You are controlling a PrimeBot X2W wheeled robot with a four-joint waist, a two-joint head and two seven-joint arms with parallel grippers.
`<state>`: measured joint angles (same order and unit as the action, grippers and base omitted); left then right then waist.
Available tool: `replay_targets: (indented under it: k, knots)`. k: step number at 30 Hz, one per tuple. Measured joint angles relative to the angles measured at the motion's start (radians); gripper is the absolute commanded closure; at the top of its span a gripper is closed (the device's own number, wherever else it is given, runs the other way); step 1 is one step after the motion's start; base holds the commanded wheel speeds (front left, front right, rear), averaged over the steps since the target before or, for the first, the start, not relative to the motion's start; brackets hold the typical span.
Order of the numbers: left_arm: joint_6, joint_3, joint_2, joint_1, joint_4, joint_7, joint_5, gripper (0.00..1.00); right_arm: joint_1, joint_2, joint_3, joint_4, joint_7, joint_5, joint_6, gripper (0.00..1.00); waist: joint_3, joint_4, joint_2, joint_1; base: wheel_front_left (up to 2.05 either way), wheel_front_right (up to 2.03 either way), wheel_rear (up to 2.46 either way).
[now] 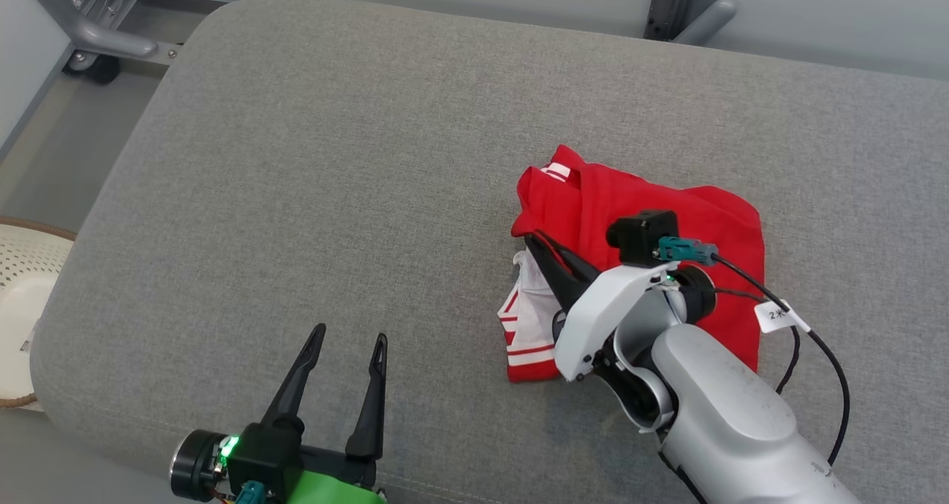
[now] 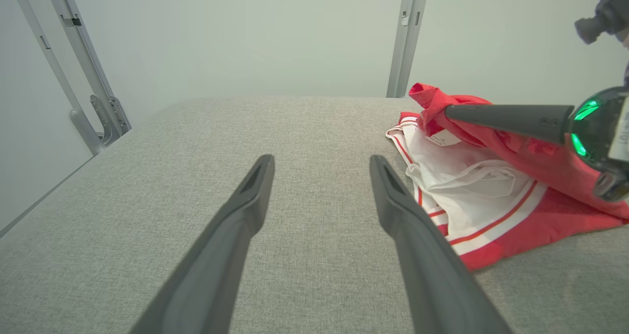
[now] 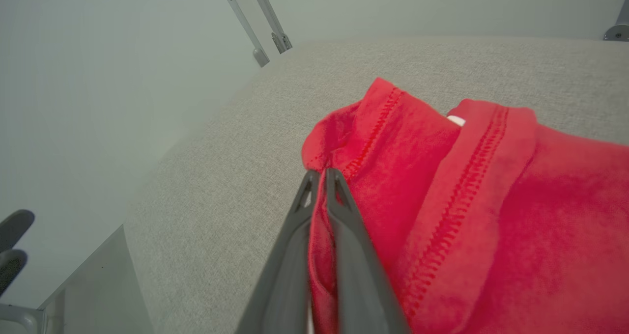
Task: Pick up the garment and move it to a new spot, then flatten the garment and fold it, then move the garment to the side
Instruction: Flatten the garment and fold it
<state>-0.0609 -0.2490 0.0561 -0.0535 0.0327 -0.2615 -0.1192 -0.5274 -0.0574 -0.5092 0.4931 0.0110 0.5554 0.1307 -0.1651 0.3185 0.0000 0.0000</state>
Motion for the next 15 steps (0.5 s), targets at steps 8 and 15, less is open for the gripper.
replay_targets:
  k: [8,15]
  knots:
    - [-0.001,0.006,-0.002,-0.001,0.005,0.000,0.003,0.00,0.004,0.008,-0.110,-0.016,-0.015,0.102,0.000,0.00,0.008,-0.013,0.0000,0.0000,0.00,0.00,0.00]
    - [0.000,0.013,-0.003,-0.001,0.000,0.000,0.015,0.00,0.004,-0.033,-0.059,-0.055,-0.181,0.016,0.000,0.00,0.019,-0.056,0.0000,0.0000,0.00,0.00,0.00]
